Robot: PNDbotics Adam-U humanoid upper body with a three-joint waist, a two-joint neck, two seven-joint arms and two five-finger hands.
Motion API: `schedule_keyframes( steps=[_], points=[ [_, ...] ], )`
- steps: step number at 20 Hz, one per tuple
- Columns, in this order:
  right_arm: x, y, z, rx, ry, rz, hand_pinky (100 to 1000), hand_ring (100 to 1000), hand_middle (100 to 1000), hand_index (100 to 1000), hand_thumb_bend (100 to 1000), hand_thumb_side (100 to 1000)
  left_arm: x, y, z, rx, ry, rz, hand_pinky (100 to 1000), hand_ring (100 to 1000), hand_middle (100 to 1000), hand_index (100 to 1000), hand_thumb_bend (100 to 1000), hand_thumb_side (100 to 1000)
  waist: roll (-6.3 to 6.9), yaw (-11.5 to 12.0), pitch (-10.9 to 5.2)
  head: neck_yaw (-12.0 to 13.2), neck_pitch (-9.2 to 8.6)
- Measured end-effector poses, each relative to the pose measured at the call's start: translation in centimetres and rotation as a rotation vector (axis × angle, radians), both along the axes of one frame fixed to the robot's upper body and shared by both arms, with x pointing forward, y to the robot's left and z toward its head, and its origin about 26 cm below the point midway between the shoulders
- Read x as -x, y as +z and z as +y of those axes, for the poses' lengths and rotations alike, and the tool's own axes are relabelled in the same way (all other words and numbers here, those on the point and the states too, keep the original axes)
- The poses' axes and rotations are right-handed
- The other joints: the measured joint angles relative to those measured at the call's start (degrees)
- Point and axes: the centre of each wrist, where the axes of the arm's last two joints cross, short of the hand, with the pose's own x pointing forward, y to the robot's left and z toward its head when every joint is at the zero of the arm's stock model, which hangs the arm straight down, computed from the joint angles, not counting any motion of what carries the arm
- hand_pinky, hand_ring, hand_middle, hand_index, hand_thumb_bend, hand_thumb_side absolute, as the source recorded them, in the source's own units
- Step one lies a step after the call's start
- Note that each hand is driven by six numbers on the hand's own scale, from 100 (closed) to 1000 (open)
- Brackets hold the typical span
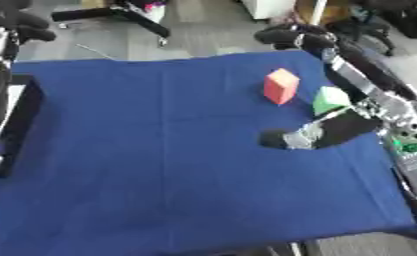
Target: Pick up the objects with one hand, pass them to the other hand, and then place them into the box on the other side of the table.
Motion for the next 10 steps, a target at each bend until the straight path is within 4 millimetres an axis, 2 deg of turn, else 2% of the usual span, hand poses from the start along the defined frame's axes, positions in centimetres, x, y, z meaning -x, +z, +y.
schedule_keyframes(
  steps=[4, 10],
  points=[
    [-1.3, -1.0, -1.8, 0.012, -0.102, 0.082, 853, 962, 871, 894, 716, 428, 0.1, -0.6, -1.2, 0.029, -0.065, -0.007, 920, 638, 602, 825, 265, 800, 0.02, 0.76, 0.26, -3.16, 0.00],
    [-5.1, -4.4, -5.3, 0.018, -0.259, 0.261, 857, 1000, 916, 899, 717, 411, 0.2, -1.2, -2.8, 0.047, -0.144, -0.016, 920, 638, 600, 824, 266, 797, 0.27, 1.88, 0.68, -6.20, 0.00]
  ],
)
